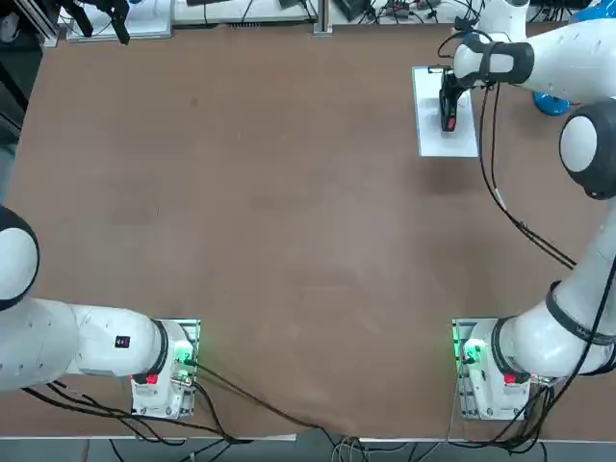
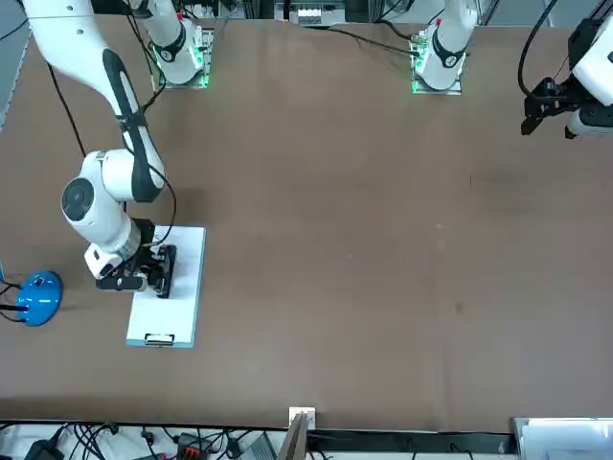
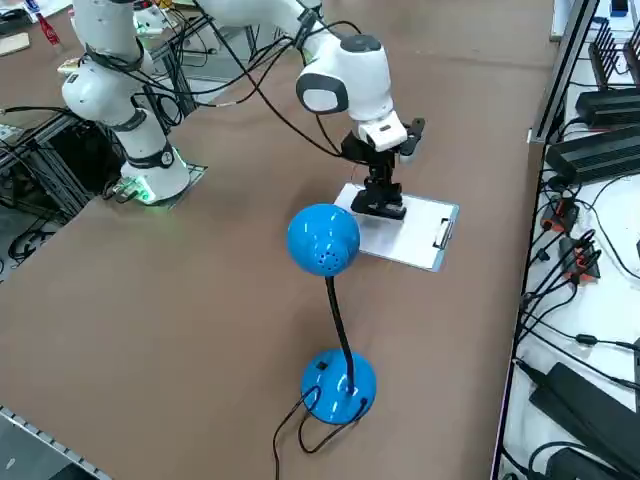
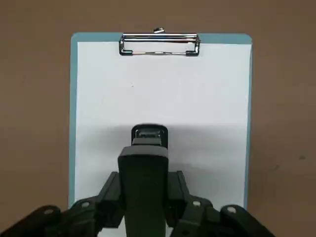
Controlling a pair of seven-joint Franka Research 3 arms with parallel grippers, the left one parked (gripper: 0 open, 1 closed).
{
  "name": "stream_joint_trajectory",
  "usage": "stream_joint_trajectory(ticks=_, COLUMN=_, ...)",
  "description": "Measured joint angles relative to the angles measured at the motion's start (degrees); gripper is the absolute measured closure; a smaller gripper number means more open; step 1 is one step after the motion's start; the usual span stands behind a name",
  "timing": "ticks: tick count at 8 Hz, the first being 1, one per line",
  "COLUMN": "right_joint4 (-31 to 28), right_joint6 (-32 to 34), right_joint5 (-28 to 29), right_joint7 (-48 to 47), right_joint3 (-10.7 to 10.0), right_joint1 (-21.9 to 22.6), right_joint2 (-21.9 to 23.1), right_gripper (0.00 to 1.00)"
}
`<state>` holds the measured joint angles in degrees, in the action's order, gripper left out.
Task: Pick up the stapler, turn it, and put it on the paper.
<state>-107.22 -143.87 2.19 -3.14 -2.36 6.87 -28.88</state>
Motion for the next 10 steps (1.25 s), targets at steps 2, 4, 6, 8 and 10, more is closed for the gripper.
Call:
stream_joint_trajectory(ticks=2, right_joint4=0.46, right_joint6=0.07, right_joint5=0.02, right_joint7=0.16, right_joint3=0.0, right_joint1=-0.01, right_joint2=-1.0, right_gripper=0.58)
stream_joint_trajectory(ticks=4, right_joint4=0.74, right_joint6=0.21, right_joint5=0.02, right_joint7=0.75, right_joint3=0.0, right_joint1=-0.01, right_joint2=-1.41, right_gripper=0.58)
stream_joint_trajectory(ticks=6, right_joint4=0.77, right_joint6=0.27, right_joint5=0.02, right_joint7=0.9, right_joint3=0.0, right_joint1=-0.01, right_joint2=-1.63, right_gripper=0.58)
stream_joint_trajectory(ticks=8, right_joint4=0.91, right_joint6=0.3, right_joint5=0.07, right_joint7=0.82, right_joint3=0.01, right_joint1=-0.01, right_joint2=-1.88, right_gripper=0.57)
stream_joint_trajectory(ticks=10, right_joint4=1.63, right_joint6=0.3, right_joint5=0.31, right_joint7=0.74, right_joint3=0.12, right_joint1=0.0, right_joint2=-2.07, right_gripper=0.25)
